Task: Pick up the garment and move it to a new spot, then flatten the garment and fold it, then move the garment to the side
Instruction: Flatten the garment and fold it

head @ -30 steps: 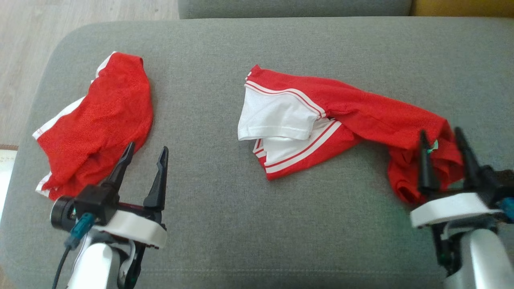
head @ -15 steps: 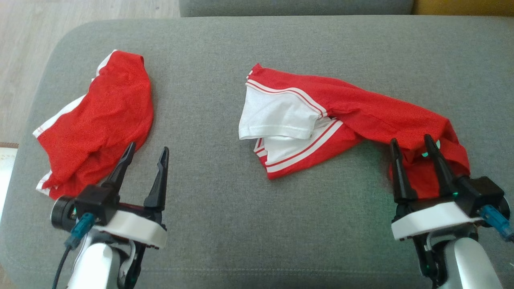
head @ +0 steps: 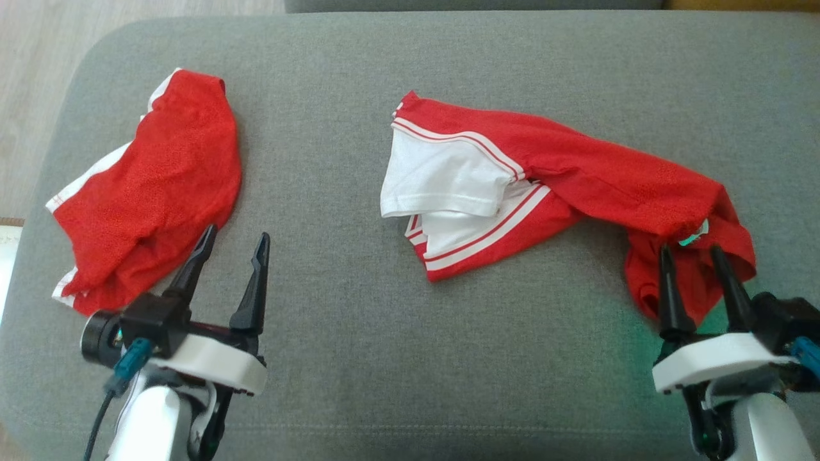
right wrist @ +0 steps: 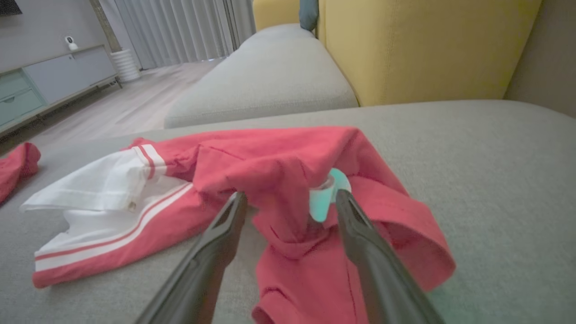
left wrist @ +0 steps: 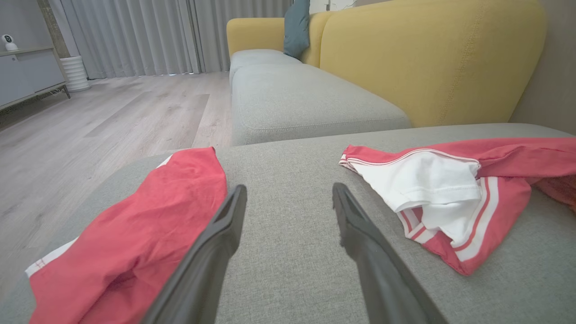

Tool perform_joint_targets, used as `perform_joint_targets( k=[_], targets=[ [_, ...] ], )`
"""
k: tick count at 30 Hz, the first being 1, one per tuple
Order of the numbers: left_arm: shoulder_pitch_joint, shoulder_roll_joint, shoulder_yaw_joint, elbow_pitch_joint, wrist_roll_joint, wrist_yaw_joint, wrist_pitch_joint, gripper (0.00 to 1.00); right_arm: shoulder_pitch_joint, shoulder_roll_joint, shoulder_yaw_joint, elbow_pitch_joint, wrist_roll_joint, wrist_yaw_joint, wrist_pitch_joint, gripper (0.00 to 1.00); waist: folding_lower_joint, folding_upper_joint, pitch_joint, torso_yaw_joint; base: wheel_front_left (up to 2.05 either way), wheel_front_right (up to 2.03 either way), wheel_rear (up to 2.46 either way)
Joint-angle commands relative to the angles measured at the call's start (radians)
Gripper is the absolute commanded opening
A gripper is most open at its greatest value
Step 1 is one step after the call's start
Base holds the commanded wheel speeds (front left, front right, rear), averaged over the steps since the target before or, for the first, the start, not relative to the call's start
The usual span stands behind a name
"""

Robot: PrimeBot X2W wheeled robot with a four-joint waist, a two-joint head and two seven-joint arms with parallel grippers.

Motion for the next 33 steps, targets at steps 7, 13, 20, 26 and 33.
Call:
perform_joint_targets(
  k=[7,13,20,26,33],
  targets=[
    [-0.058,0.012,0.035,-0.036,0.005,-0.005,-0.008,1.00,-0.099,-0.006,-0.002,0.098,0.020,-0.001,-0.033,1.00,0.0000,0.0000,0.030,0.001,0.00,0.00,0.00],
    [-0.069,0.011,0.032,-0.036,0.003,-0.009,-0.008,1.00,-0.182,-0.006,0.013,0.190,0.016,-0.001,-0.062,1.00,0.0000,0.0000,0.047,0.003,0.00,0.00,0.00],
    [-0.073,0.010,0.030,-0.035,0.004,-0.013,-0.008,1.00,-0.220,-0.006,0.006,0.219,0.002,-0.001,-0.079,0.00,0.0000,0.0000,0.054,0.006,0.00,0.00,0.00],
    [-0.074,0.007,0.039,-0.040,0.004,-0.012,-0.008,1.00,-0.244,-0.006,-0.076,0.134,-0.096,-0.001,-0.049,0.00,0.0000,0.0000,0.061,-0.004,0.00,0.00,0.00],
    [-0.080,0.001,0.046,-0.044,0.003,-0.014,-0.008,1.00,-0.316,-0.007,-0.119,0.019,-0.228,-0.001,0.025,0.00,0.0000,0.0000,0.070,-0.007,0.00,0.00,0.00]
  ],
)
